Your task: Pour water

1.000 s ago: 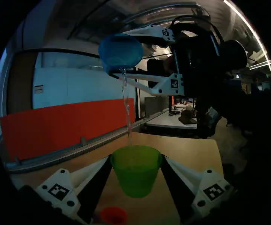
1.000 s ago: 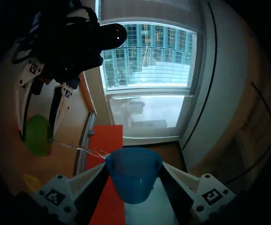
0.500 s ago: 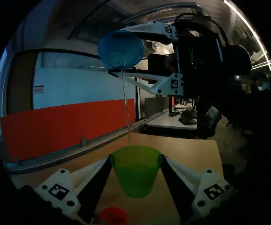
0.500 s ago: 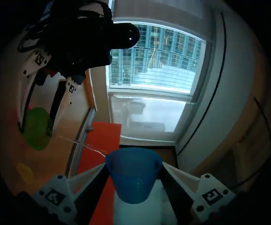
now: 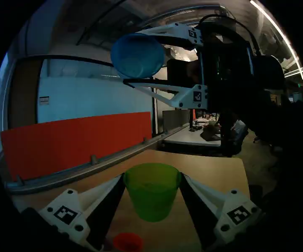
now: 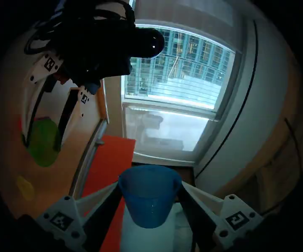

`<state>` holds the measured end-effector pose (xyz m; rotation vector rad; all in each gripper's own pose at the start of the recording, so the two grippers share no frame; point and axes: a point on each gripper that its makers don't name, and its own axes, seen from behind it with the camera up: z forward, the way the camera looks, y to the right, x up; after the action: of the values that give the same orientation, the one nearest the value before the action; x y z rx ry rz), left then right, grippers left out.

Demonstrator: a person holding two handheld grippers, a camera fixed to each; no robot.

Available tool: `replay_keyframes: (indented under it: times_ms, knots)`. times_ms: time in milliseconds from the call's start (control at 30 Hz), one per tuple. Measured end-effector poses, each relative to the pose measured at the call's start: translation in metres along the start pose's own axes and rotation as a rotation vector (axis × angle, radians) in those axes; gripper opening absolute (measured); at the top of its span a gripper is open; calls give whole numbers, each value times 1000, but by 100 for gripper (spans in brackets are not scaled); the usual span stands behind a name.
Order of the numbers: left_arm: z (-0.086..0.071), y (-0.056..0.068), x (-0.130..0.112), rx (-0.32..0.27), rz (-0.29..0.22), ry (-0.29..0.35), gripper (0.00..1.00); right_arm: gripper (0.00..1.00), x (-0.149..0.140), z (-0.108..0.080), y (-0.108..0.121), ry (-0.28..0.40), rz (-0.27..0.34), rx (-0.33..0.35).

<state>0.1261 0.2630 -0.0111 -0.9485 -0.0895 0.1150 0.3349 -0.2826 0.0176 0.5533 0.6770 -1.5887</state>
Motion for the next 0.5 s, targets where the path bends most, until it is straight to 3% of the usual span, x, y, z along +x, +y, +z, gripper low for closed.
replay_keyframes:
  times_ms: [200,500]
  knots:
    - [-1,0,2,4,5,3,88,90,-2,-2,-1,3,116,2]
    - [-3,-3,6,13,9,13,88,90,-4,-7,-6,21,482,22]
